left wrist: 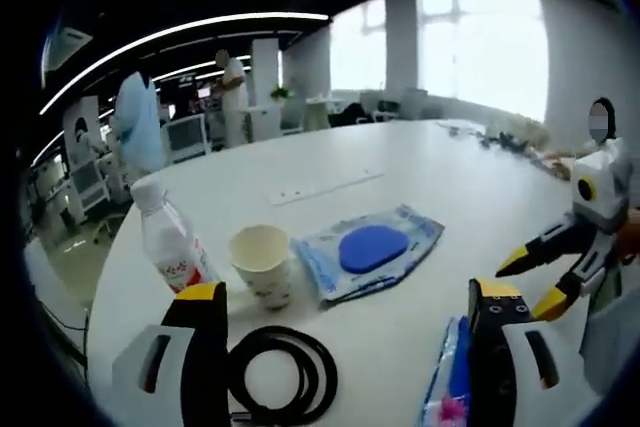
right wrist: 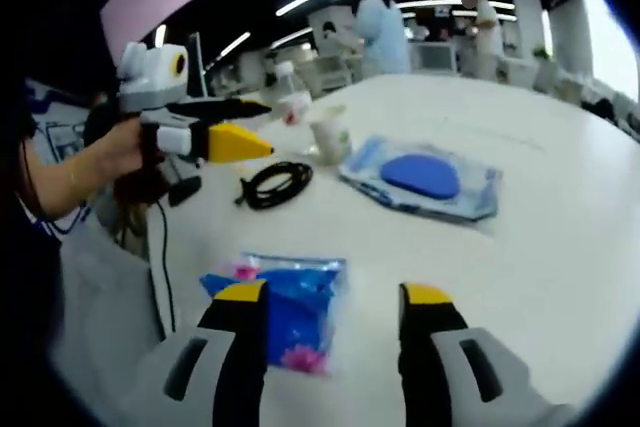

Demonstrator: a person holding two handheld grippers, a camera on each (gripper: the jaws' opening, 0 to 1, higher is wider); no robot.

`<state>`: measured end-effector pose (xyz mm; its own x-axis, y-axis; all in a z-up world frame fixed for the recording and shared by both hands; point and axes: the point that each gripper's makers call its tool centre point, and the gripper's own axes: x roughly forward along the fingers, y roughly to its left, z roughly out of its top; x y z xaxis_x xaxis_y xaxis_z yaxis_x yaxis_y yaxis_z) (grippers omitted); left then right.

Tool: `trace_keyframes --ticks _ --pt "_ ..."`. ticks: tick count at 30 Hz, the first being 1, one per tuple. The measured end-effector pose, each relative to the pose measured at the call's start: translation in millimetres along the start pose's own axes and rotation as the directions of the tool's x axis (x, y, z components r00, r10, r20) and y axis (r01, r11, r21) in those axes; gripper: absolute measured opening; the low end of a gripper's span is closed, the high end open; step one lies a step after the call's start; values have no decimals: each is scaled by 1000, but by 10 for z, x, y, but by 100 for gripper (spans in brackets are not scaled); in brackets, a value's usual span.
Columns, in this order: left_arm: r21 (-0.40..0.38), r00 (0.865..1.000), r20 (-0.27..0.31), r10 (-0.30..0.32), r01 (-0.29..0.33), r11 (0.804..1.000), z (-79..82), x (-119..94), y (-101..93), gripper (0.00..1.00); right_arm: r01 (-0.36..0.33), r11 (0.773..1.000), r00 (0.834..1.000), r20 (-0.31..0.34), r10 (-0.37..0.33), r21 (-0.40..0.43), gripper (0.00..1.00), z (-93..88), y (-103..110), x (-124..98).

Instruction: Arrange the tabletop items into an orderly group along one side of the table until the central work area is clear of visible clutter.

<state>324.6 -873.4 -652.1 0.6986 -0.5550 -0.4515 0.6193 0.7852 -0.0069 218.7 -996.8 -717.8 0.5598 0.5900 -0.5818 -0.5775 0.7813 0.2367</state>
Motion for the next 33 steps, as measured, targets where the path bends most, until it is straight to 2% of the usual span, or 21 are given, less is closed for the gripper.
trace_keyframes --ticks 13,26,33 --pt "40 999 4 -39 39 998 0 -99 -50 100 -14 1000 1000 -16 14 -26 28 -139 17 41" --pt "58 999 9 -47 46 997 -20 -214 -28 100 -15 1000 999 -38 14 -19 17 -246 14 139" --pt "56 999 13 -40 39 998 -29 -277 0 99 -20 1000 999 -45 20 -10 9 -290 13 162"
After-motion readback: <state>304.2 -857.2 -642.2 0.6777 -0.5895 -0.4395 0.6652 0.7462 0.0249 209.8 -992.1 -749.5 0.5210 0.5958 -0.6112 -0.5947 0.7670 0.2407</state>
